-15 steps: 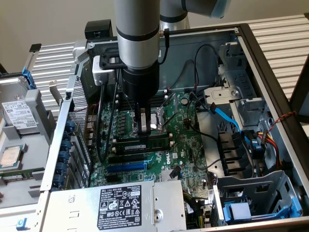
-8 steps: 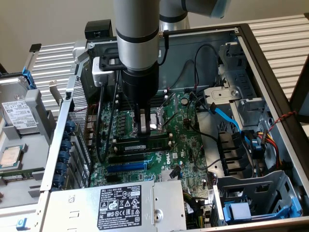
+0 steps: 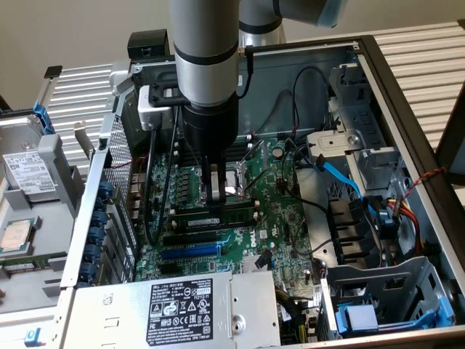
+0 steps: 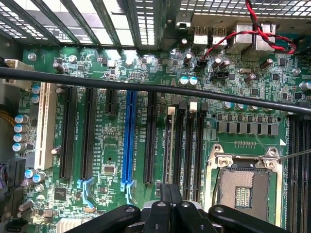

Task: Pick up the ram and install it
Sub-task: 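Press down the ram until it locks into place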

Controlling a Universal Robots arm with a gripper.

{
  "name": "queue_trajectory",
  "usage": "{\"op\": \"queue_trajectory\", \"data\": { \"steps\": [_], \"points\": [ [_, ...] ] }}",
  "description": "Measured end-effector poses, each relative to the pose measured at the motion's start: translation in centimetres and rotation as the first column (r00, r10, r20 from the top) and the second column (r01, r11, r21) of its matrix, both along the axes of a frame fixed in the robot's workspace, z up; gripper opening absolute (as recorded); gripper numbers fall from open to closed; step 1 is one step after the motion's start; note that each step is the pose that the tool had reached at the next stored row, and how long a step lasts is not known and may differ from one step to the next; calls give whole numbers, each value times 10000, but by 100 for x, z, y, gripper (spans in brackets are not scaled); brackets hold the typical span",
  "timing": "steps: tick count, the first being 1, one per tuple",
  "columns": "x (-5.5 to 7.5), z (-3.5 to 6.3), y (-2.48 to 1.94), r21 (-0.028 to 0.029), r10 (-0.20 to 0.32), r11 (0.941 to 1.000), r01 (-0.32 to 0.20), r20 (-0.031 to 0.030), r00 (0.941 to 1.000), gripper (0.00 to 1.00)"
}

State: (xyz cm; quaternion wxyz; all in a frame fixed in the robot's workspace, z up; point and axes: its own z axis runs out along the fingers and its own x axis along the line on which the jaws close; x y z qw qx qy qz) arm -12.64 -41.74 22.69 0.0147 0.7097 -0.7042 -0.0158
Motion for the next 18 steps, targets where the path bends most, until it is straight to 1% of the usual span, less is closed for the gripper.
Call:
{"op": "queue_trajectory", "data": {
  "steps": [2, 3, 6, 10, 14, 18],
  "points": [
    [0, 30, 2, 12, -2, 10000, 2, 6, 10000, 11],
    [0, 60, 1, -1, -2, 10000, 2, 0, 10000, 11],
    [0, 143, 0, -3, 0, 10000, 0, 0, 10000, 11],
    [0, 224, 0, -3, 0, 10000, 0, 1, 10000, 11],
    [1, 238, 0, -1, -10, 10000, 10, 4, 10000, 11],
    [0, 240, 0, -4, -598, 9982, 598, 2, 9982, 11]
  ]
}}
